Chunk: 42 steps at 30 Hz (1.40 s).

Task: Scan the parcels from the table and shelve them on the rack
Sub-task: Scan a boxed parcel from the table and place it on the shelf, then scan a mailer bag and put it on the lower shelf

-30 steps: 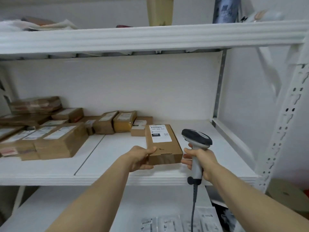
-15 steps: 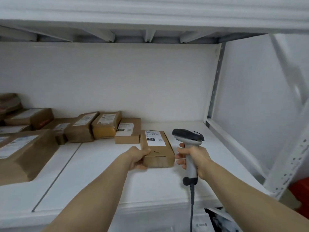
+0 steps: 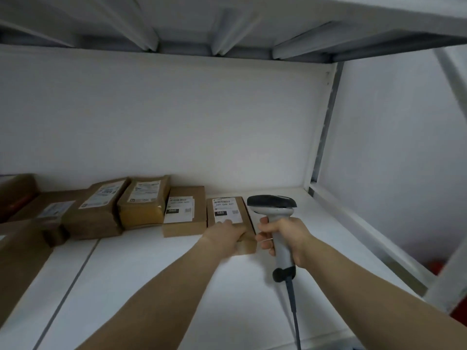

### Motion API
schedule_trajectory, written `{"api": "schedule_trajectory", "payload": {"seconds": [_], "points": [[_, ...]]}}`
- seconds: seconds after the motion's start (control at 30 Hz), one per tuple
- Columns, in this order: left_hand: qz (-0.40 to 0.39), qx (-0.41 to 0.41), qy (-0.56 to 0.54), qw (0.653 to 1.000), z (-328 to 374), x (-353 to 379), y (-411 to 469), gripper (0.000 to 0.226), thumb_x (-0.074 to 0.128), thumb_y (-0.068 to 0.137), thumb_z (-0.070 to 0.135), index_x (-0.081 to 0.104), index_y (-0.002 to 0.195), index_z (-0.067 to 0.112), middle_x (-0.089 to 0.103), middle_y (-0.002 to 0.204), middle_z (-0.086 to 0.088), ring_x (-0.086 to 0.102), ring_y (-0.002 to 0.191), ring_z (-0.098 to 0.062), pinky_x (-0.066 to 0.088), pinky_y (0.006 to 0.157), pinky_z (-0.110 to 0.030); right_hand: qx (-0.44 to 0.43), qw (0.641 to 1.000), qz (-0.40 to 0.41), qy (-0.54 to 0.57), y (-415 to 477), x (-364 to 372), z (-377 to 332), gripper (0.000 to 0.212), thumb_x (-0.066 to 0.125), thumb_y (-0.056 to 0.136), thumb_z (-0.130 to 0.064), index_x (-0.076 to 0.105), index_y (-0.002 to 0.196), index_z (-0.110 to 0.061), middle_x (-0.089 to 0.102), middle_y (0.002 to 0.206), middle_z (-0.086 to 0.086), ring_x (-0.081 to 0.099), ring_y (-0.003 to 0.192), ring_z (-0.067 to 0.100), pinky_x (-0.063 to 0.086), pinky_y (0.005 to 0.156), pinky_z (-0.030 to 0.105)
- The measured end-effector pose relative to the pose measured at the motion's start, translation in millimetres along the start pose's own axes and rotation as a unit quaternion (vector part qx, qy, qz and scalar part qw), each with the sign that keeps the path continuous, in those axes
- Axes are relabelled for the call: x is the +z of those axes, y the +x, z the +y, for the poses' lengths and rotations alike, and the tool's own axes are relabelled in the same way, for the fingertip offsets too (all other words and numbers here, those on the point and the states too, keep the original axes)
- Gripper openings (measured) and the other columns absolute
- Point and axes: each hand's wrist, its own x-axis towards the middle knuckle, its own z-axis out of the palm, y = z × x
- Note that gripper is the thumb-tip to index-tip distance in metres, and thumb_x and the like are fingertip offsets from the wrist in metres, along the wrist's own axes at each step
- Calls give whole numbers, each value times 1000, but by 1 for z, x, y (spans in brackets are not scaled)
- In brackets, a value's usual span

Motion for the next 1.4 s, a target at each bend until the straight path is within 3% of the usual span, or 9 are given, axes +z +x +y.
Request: {"api": "schedule_trajectory", "payload": {"seconds": [0.3,0.5,0.63,0.67,0.77,0.87,0.93,1.1,1.4], "points": [[-8,-55,57,997,-20,5,45,25,51,94,5,59,118,6,61,118,-9,61,107,-24,49,82,-31,2,1000,9,-8,11,3,-5,14,67,81,-2,63,94,-6,69,73,14,60,53,21,46,51,26],[-20,-92,38,995,-26,9,60,34,45,97,4,51,130,4,56,126,-11,58,115,-27,52,91,-34,9,999,31,20,8,-20,-2,15,67,81,-3,62,95,-7,70,71,13,60,51,21,46,48,25],[158,-121,52,979,-2,8,40,47,74,72,-4,60,117,-9,50,127,-36,62,103,-43,55,81,-49,12,999,49,16,-7,-43,6,20,68,81,-4,62,100,-7,70,72,11,62,51,19,46,48,23],[190,-115,32,974,8,5,35,49,73,72,-3,59,119,-7,44,132,-38,58,110,-45,52,85,-53,15,998,55,13,-13,-50,9,22,68,82,-4,63,103,-7,71,72,11,61,50,19,46,48,23],[99,-40,23,994,50,0,33,51,51,89,6,40,138,10,21,150,-20,36,131,-34,36,103,-42,29,997,70,4,-38,-76,22,25,67,82,-3,63,106,-6,71,72,11,60,49,18,45,50,25],[92,100,5,991,115,-13,30,36,46,90,8,58,122,18,50,130,-4,52,114,-24,41,82,-29,42,996,77,-11,-74,-110,35,22,67,81,-2,63,103,-7,70,70,11,58,47,17,43,48,24],[85,176,39,980,166,-17,20,26,43,91,15,66,103,18,63,109,-3,59,99,-25,36,69,-28,47,995,86,-25,-103,-138,43,21,66,81,-1,62,100,-7,69,68,11,56,45,17,41,45,23],[97,267,35,958,292,-26,-6,23,42,87,17,65,84,17,61,85,-3,51,76,-23,32,62,-27,42,986,159,-28,-199,-232,61,15,63,82,3,61,92,-7,65,59,10,52,39,16,40,39,21],[88,425,-1,901,507,-32,-55,20,52,81,15,69,91,19,68,98,-5,62,93,-28,42,65,-30,95,925,367,-29,-382,-392,117,11,64,85,1,57,87,-8,61,58,9,51,41,17,40,44,24]]}}
